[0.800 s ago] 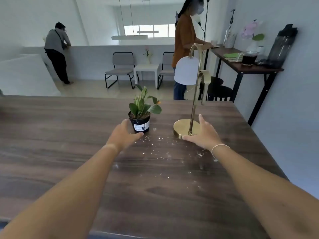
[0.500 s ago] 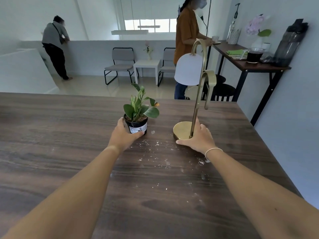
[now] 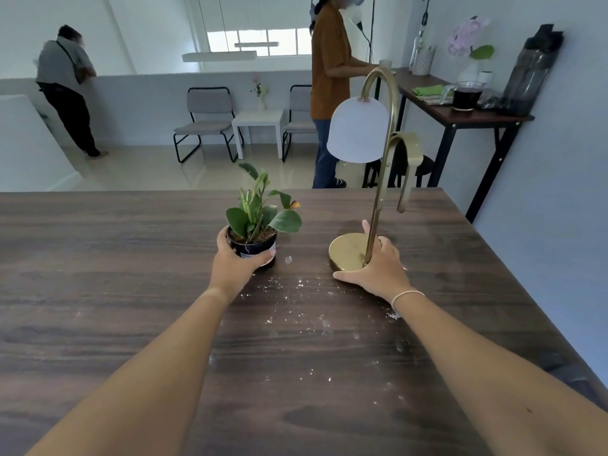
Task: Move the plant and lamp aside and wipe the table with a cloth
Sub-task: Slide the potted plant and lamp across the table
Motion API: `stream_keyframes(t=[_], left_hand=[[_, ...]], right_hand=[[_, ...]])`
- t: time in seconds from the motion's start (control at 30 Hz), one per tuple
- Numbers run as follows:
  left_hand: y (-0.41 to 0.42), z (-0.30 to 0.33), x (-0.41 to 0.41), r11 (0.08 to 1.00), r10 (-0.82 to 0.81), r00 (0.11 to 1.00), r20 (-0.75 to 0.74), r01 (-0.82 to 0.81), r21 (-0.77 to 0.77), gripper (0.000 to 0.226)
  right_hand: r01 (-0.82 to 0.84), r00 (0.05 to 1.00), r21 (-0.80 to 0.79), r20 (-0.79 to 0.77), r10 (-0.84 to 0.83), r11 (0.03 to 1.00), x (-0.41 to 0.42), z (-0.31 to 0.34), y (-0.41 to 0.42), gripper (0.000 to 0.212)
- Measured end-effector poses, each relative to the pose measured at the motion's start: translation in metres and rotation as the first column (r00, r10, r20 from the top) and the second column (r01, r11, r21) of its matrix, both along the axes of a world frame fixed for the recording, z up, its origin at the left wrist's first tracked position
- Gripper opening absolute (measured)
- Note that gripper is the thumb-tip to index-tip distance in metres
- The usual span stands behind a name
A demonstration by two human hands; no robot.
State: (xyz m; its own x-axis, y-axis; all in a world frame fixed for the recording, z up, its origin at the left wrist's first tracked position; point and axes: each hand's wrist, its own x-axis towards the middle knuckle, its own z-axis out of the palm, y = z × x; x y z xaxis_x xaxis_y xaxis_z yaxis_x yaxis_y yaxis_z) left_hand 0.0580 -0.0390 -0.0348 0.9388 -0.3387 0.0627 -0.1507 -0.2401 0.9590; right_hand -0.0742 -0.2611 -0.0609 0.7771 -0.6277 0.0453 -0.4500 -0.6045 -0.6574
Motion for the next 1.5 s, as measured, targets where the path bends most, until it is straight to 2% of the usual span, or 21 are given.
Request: stream_keyframes(t=[0.17,0.37,0.63,0.83,0.9,1.1,1.2,1.37,1.5], left_hand=[[-0.006,-0.003,0.007,0.998,0.002,1.0,-0.016,-0.002,-0.059,0.089],[-0.008,-0.003,0.017,0.998,-0.003,1.0,-0.002,0.003,-0.055,0.087],[-0.016,-0.001,0.023,0.998,-0.02,1.0,0.01,0.021,-0.061,0.086],[-0.024,0.001,0.029,0.997,-0.037,0.999,0.014,0.038,-0.066,0.087],[-0.028,0.001,0.031,0.997,-0.04,0.999,0.014,0.041,-0.064,0.087],[-0.039,0.006,0.028,0.996,-0.056,0.998,0.026,0.057,-0.065,0.084],[-0.042,0.008,0.029,0.996,-0.058,0.998,0.037,0.06,-0.065,0.085],[-0.045,0.012,0.032,0.995,-0.06,0.997,0.045,0.063,-0.081,0.085],[-0.048,0.016,0.034,0.993,-0.057,0.997,0.048,0.061,-0.1,0.085]], right_hand=[[0.058,0.995,0.01,0.082,-0.058,0.998,0.003,-0.001,0.008,0.103],[0.07,0.996,-0.002,0.062,-0.07,0.998,0.005,-0.001,0.012,0.063],[0.049,0.999,0.024,0.022,-0.05,0.998,0.003,0.006,0.016,0.056],[0.112,0.984,0.098,0.127,-0.124,0.989,0.014,0.005,0.014,0.02],[0.111,0.979,0.141,0.158,-0.133,0.984,0.016,0.01,0.012,0.026],[0.137,0.97,0.133,0.183,-0.16,0.982,0.015,0.02,0.02,0.03],[0.166,0.944,0.137,0.265,-0.198,0.977,0.018,0.016,0.023,0.043],[0.191,0.837,0.38,0.419,-0.353,0.905,0.036,0.021,0.025,0.057],[0.165,0.769,0.453,0.497,-0.401,0.876,0.048,0.027,0.026,0.053]])
